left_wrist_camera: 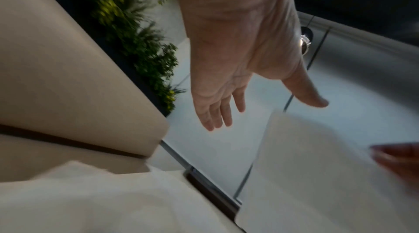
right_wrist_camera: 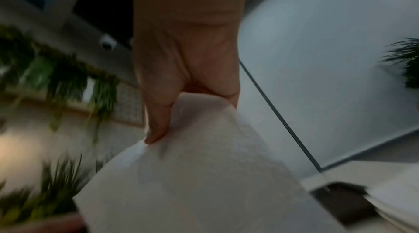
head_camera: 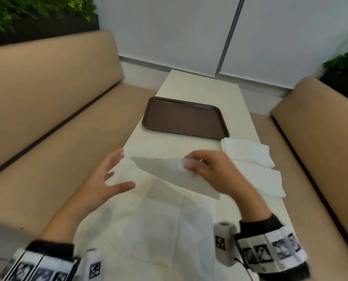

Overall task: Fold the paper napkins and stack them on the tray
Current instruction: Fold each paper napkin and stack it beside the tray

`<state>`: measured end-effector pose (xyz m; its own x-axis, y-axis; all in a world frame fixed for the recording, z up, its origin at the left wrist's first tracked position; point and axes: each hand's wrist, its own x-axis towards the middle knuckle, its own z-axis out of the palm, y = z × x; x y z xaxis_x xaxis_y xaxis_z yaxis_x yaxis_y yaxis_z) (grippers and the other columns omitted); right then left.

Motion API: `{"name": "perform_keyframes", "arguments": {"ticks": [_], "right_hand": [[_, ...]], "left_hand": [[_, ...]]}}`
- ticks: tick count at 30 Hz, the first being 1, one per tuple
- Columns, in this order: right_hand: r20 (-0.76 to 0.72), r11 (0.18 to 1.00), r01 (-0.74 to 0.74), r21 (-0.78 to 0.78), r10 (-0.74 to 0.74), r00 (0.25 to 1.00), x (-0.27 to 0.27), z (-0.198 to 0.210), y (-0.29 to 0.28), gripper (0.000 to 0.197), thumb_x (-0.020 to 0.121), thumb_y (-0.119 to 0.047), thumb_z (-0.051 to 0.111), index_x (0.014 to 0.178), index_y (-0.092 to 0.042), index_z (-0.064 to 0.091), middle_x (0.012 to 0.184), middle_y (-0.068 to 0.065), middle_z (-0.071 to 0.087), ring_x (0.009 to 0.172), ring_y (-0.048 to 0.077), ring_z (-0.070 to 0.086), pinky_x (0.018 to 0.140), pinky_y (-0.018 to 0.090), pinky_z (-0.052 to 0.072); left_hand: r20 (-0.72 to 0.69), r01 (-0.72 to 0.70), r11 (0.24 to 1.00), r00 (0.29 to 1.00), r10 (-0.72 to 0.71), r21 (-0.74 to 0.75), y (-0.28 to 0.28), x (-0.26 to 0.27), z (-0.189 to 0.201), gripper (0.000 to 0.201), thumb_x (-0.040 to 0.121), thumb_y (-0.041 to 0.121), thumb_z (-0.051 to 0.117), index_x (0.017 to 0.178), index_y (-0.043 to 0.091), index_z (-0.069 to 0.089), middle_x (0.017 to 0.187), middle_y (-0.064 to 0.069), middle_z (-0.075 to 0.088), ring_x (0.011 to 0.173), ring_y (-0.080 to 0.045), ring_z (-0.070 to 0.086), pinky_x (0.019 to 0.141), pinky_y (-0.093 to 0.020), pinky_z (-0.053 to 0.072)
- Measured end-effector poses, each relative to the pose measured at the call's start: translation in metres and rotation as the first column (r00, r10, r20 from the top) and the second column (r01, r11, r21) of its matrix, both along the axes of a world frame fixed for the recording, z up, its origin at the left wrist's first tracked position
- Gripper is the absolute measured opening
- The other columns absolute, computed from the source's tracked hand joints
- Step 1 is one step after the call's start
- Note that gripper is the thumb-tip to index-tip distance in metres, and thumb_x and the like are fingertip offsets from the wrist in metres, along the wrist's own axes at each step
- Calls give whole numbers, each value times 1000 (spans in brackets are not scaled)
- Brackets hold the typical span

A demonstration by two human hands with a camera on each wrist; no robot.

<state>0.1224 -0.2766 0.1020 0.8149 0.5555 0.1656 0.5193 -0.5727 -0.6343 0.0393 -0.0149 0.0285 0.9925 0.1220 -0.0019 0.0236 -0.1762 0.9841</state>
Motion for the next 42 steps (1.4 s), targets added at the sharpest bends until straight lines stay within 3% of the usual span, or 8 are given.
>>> {"name": "perform_keyframes", "arguments": {"ticks": [3, 7, 12, 15, 20, 29, 37, 42], "right_hand": [[-112, 979, -8, 202, 32, 993, 1, 45, -15, 6, 86, -17, 69, 89, -21, 71, 80, -8, 71, 66, 2, 63, 64, 13, 47], [-228, 932, 83, 352, 0, 974, 9, 61, -33, 14, 82, -20, 72, 96, -20, 71, 82, -2, 73, 70, 12, 65, 67, 26, 52], [-421, 765, 356, 537, -123, 899, 16, 44, -57, 22, 86, -31, 66, 105, -21, 69, 95, 3, 72, 81, 16, 67, 75, 32, 49], [-568, 637, 420, 646, 34, 822, 5, 21, -70, 60, 76, -51, 69, 124, -18, 58, 117, 5, 68, 107, 20, 66, 85, 34, 55], [-582, 700, 415, 581, 1, 813, -11, -9, -82, 104, 40, -44, 94, 129, -45, 40, 96, 20, 71, 90, 33, 70, 73, 39, 57], [-363, 690, 369, 622, -164, 917, -20, -13, -84, 44, 73, -23, 72, 114, -36, 60, 87, 13, 72, 82, 20, 68, 75, 32, 54], [-352, 687, 400, 607, -219, 910, -16, -18, -90, 19, 68, -29, 74, 86, -28, 73, 77, 3, 71, 75, 15, 62, 72, 33, 50], [-287, 735, 403, 545, -288, 914, -14, -23, -97, 9, 79, -21, 72, 77, -31, 73, 87, -7, 71, 82, 13, 63, 75, 28, 48]], "left_hand": [[55, 174, 976, 984, -168, -131, -23, 33, 23, 114, 31, 62, 88, 131, 47, 35, 124, 27, 58, 125, 5, 46, 99, -19, 39], [74, 344, 897, 939, -337, -278, -55, 51, 46, 79, 38, 48, 92, 110, 28, 67, 112, 3, 71, 105, -14, 66, 78, -21, 53], [20, 302, 871, 947, -319, -388, -76, 56, 49, 69, 39, 46, 92, 97, 12, 75, 106, -11, 72, 93, -24, 70, 71, -27, 57], [-13, 198, 861, 973, -230, -468, -82, 61, 51, 61, 51, 38, 89, 102, 9, 72, 108, -12, 72, 93, -24, 70, 73, -31, 57], [-45, 140, 903, 984, -173, -406, -82, 63, 49, 88, 39, 52, 90, 114, 14, 64, 109, -6, 72, 100, -25, 68, 81, -37, 54], [188, 246, 948, 960, -208, -203, -77, 56, 52, 101, 48, 45, 90, 129, 63, 32, 137, 1, 55, 121, -24, 56, 104, -47, 42], [219, 141, 990, 966, -140, 12, -77, 54, 57, 15, 67, 33, 78, 80, 29, 73, 87, 9, 70, 82, -14, 64, 72, -25, 52], [216, 140, 990, 967, -137, 1, -79, 53, 53, 7, 71, 29, 73, 76, 24, 73, 83, 0, 72, 76, -15, 64, 67, -22, 51]]}}
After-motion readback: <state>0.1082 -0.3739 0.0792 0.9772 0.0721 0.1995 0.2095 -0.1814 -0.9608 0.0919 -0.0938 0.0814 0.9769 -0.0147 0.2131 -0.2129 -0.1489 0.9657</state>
